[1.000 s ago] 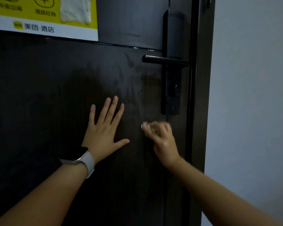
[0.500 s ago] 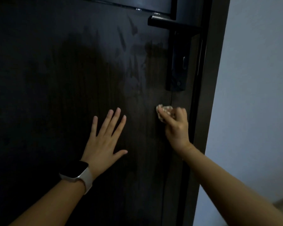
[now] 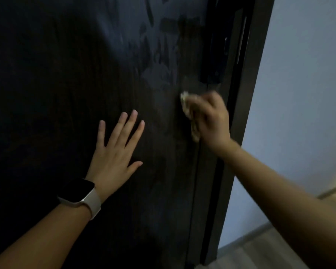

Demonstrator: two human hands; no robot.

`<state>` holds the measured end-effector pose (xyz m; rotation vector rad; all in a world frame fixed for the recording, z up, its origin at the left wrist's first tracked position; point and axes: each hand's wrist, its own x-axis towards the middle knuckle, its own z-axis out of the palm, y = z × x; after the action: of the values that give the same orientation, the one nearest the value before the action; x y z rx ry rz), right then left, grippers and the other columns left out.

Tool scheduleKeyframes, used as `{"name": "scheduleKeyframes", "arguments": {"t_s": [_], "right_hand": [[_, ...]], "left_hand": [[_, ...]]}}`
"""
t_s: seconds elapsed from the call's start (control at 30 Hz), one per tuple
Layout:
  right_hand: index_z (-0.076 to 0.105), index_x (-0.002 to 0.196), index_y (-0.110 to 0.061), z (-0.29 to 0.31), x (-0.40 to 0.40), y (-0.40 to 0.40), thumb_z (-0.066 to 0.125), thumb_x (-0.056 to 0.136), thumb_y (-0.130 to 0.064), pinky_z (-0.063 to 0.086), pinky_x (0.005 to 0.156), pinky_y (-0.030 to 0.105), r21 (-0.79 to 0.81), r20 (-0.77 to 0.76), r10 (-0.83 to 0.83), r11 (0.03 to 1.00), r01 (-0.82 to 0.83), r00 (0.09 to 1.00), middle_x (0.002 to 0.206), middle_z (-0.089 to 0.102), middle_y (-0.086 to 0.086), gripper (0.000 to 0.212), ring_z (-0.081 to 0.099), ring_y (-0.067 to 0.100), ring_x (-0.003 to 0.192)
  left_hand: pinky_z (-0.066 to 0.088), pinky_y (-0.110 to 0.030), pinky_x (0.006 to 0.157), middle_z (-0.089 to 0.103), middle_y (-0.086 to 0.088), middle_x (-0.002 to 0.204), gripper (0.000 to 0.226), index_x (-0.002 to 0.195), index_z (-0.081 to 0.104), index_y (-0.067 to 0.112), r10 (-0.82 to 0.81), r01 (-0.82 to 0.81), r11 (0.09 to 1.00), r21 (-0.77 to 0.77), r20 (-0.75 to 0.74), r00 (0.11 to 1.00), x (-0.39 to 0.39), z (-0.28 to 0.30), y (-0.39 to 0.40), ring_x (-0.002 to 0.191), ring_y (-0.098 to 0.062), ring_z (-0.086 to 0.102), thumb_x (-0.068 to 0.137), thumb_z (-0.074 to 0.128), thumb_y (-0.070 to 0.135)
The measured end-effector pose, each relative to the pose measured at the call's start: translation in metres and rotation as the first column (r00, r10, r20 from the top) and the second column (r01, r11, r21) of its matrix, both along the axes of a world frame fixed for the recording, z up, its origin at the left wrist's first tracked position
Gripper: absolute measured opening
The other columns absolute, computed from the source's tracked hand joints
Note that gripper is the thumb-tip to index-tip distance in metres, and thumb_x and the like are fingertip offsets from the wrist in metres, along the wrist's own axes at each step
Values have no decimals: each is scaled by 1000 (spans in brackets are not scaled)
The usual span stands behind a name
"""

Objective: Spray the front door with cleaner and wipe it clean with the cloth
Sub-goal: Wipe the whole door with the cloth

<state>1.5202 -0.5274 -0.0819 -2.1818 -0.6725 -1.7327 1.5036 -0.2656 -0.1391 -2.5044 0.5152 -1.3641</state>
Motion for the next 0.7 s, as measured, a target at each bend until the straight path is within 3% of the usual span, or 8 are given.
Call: {"name": "scheduleKeyframes", "arguments": {"t_s": [0.1, 0.17, 0.37, 0.47, 0.53, 0.57, 0.63, 0.7], "right_hand": [[68, 111, -3, 44, 16, 31, 48, 90, -10, 46, 80, 25, 165, 69, 16, 986, -27, 998, 101, 58, 17, 30, 56, 28, 94], [69, 112, -4, 24, 24, 48, 47, 91, -6, 44, 82, 26, 254, 113, 21, 966, -49, 993, 99, 58, 18, 30, 53, 26, 93], [56, 129, -19, -174, 5, 71, 61, 88, 0, 46, 81, 33, 165, -295, 49, 986, 1, 954, 104, 60, 16, 46, 54, 28, 91], [57, 129, -18, -235, -25, 72, 58, 97, -33, 41, 85, 21, -24, -484, 48, 997, -69, 874, 104, 58, 0, 35, 55, 15, 94], [64, 118, -12, -247, -39, 68, 40, 86, -75, 35, 85, 9, -78, -574, 26, 993, -87, 819, 103, 50, -16, 74, 48, -9, 95], [64, 114, -11, -241, -42, 66, 42, 81, -80, 36, 84, 7, -77, -541, 4, 996, -54, 841, 102, 49, -18, 80, 48, -12, 96], [65, 113, -7, -200, -42, 61, 63, 90, -37, 40, 86, 13, 1, -485, -58, 998, 67, 872, 107, 55, 0, 38, 57, 6, 102], [67, 116, -4, -146, -31, 51, 59, 85, 3, 45, 85, 23, 320, -306, 41, 946, 62, 951, 107, 53, 13, 32, 57, 23, 98]], "left_hand": [[-13, -51, 117, -8, -11, 162, 112, 154, 17, 12, 25, -29, 997, -71, -54, 998, -5, -14, 17, 149, -26, -8, 68, 71, 60], [-17, -46, 117, -5, -11, 163, 116, 154, 16, 13, 11, -15, 998, -55, -75, 997, -3, -18, 27, 150, -26, -7, 66, 70, 64], [-16, -47, 116, -12, -11, 162, 127, 155, 8, 14, -1, 3, 1000, 19, -71, 997, 3, -20, 36, 149, -26, -14, 60, 79, 60], [-16, -49, 115, -16, -12, 161, 126, 155, 2, 15, 13, -10, 999, 39, -56, 998, 4, -22, 37, 148, -27, -16, 64, 76, 61], [-16, -49, 115, -18, -12, 161, 125, 155, -3, 15, 19, -16, 999, 49, -54, 998, 4, -23, 37, 148, -27, -17, 67, 73, 63], [-16, -50, 115, -19, -12, 160, 125, 154, -5, 15, 16, -13, 999, 52, -52, 999, 3, -24, 37, 148, -27, -17, 68, 72, 63], [-15, -50, 115, -19, -12, 160, 124, 154, -5, 14, -2, 4, 999, 47, -49, 999, 4, -25, 37, 148, -27, -16, 69, 71, 63], [-14, -50, 116, -18, -12, 161, 123, 155, -4, 14, -19, 21, 999, 37, -55, 998, 3, -25, 38, 148, -27, -15, 69, 72, 62]]}}
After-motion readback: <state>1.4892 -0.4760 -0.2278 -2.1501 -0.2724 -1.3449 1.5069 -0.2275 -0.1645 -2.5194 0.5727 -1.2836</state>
